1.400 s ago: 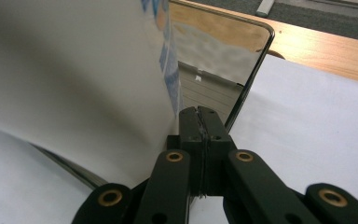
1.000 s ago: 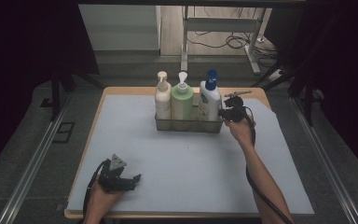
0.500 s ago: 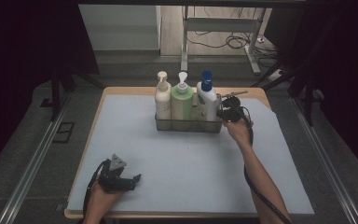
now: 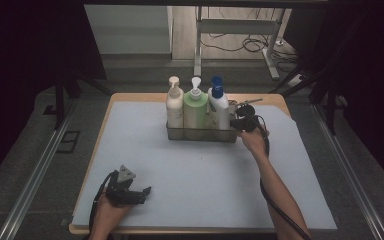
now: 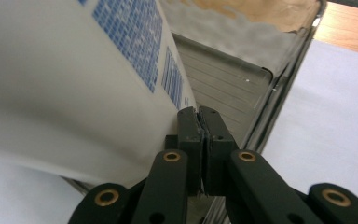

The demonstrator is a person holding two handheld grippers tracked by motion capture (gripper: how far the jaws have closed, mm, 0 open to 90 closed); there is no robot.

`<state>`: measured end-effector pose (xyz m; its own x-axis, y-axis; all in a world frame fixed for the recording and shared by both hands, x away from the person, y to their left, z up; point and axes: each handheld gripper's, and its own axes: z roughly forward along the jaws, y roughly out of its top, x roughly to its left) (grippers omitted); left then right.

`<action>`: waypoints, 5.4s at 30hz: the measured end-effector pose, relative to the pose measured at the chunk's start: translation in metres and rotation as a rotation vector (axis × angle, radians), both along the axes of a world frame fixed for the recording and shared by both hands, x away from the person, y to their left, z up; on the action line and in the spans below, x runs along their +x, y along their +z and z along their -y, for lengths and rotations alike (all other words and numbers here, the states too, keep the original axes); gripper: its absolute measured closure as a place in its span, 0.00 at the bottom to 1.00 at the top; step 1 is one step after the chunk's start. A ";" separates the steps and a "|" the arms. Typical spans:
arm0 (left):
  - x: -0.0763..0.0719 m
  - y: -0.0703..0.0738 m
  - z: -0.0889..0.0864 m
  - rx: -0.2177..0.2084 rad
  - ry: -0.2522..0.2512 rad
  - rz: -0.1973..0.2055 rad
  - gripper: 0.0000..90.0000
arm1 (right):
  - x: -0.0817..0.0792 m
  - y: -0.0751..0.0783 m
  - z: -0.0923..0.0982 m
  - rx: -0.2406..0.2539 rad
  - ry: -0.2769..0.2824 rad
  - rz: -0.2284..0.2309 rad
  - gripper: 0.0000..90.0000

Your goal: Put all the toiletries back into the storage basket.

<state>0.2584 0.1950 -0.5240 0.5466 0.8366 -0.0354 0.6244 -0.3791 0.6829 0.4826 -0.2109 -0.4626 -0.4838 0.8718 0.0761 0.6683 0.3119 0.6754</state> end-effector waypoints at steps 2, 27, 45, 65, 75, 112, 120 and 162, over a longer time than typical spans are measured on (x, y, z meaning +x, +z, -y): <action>0.000 0.000 0.000 0.000 0.000 0.000 0.14 | 0.000 0.000 -0.001 -0.002 0.008 -0.001 0.97; 0.000 0.000 0.000 0.000 0.000 0.000 0.14 | 0.000 0.000 -0.021 0.005 0.060 -0.004 0.95; 0.000 0.000 0.000 0.005 -0.004 -0.003 0.14 | 0.009 0.006 -0.026 0.018 0.037 -0.016 1.00; 0.000 0.000 0.000 0.000 0.000 0.000 0.14 | -0.002 0.016 -0.021 -0.012 0.029 0.035 0.79; 0.000 0.000 0.000 0.000 0.000 0.000 0.14 | -0.013 0.025 -0.016 -0.046 0.031 0.063 0.55; 0.000 0.000 0.000 0.000 0.001 0.002 0.14 | -0.073 0.044 0.002 -0.051 0.191 0.089 0.16; 0.000 0.000 0.001 0.006 0.002 0.002 0.14 | -0.085 0.041 0.004 -0.069 0.225 0.085 0.12; 0.000 0.000 0.000 0.004 0.000 0.005 0.14 | -0.158 0.026 0.037 -0.127 0.290 0.106 0.00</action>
<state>0.2580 0.1948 -0.5242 0.5464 0.8370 -0.0291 0.6209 -0.3815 0.6848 0.3248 -0.2482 -0.4367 -0.7124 0.6962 -0.0879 0.4680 0.5647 0.6798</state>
